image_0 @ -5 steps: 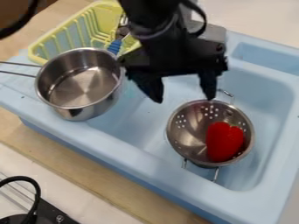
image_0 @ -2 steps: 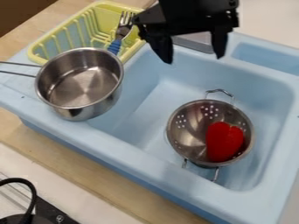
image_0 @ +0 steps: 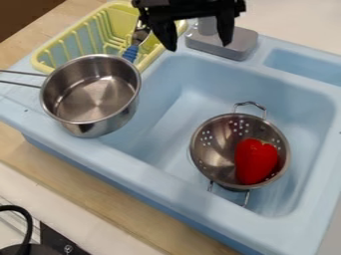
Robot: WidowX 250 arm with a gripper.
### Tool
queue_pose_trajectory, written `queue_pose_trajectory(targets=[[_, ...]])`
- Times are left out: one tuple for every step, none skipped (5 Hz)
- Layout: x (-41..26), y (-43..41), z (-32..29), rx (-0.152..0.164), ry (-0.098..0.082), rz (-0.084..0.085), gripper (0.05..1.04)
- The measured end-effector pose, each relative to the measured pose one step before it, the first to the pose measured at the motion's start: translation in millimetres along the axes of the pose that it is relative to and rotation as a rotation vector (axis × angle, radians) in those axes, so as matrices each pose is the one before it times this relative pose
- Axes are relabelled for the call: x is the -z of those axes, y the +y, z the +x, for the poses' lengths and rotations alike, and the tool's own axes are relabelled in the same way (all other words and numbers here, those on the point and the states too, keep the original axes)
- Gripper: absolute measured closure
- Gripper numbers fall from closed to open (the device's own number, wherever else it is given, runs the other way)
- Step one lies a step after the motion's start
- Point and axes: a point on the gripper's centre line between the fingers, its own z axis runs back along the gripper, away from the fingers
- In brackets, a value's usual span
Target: Put the silver pot with red object in the bottom right corner of sink
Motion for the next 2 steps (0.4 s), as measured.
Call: queue_pose_trajectory(targets=[[-0.98, 4.9, 7.0, 0.0191, -0.002, 0.0195, 0.085], [0.5, 9.77, 3.63, -0.0083, -0.0053, 0.0216, 0.085]])
